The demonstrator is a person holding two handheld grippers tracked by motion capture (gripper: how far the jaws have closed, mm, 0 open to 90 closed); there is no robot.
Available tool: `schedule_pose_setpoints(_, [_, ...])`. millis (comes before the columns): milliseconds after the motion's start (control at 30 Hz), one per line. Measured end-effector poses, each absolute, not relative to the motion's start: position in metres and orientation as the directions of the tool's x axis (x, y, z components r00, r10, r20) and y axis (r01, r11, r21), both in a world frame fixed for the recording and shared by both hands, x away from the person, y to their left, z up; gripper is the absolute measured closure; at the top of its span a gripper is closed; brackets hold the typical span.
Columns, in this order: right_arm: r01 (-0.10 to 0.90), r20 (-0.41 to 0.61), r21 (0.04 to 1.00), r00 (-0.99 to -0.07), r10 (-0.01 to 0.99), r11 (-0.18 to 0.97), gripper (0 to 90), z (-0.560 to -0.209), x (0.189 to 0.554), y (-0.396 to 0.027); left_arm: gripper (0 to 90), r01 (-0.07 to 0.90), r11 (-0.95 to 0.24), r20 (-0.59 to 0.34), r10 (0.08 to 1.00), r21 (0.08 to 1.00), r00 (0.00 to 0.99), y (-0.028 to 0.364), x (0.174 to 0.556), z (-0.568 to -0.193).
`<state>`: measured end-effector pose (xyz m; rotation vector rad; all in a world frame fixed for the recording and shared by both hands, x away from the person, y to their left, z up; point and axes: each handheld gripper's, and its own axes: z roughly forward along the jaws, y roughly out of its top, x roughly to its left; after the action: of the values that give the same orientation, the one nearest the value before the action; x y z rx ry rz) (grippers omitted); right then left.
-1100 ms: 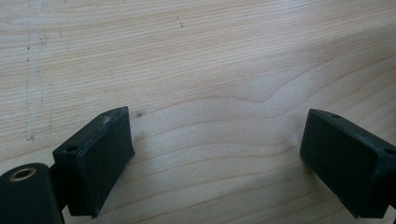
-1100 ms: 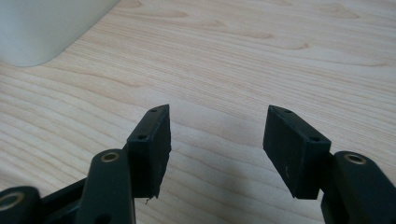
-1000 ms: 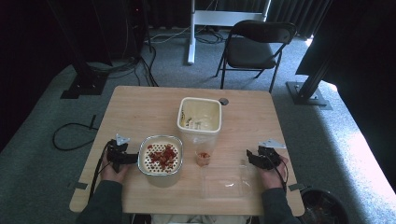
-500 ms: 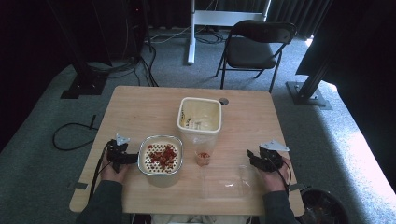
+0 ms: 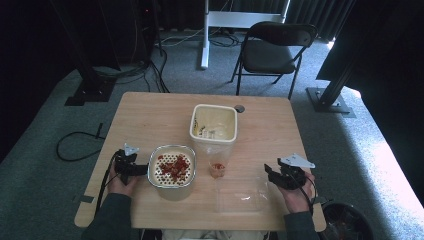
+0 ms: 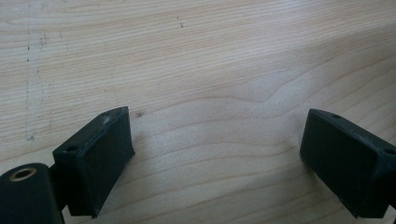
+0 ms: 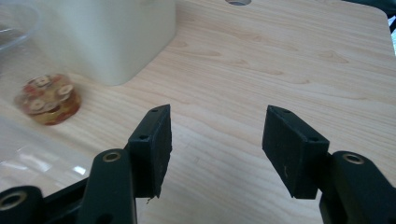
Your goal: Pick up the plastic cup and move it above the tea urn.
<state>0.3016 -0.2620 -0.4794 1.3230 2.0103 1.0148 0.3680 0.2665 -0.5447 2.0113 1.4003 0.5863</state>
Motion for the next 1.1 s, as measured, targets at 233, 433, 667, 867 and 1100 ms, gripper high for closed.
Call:
schedule_pose_setpoints(233, [0.542,-0.02,0.802,-0.398,0.917,0.253,41.4,-0.479,0.286,-0.257,9.9,0.669,-0.254,0.014,0.94,0.699,0.342,0.267,0.368,-0.545])
schedule_pose_setpoints(433, [0.562,-0.007,0.787,-0.406,0.914,0.256,41.0,-0.484,0.277,-0.255,9.9,0.669,-0.254,0.014,0.94,0.699,0.342,0.267,0.368,-0.545])
schedule_pose_setpoints(667, [0.58,0.005,0.769,-0.424,0.906,0.268,40.5,-0.491,0.267,-0.25,9.9,0.669,-0.255,0.015,0.939,0.699,0.342,0.267,0.368,-0.545])
schedule_pose_setpoints(867, [0.615,0.02,0.738,-0.431,0.902,0.278,43.9,-0.501,0.263,-0.245,9.9,0.669,-0.253,0.013,0.94,0.699,0.342,0.266,0.368,-0.545])
schedule_pose_setpoints(1100, [0.616,-0.012,0.722,-0.444,0.896,0.315,58.8,-0.505,0.264,-0.242,9.9,0.669,-0.253,0.013,0.94,0.699,0.342,0.267,0.368,-0.545])
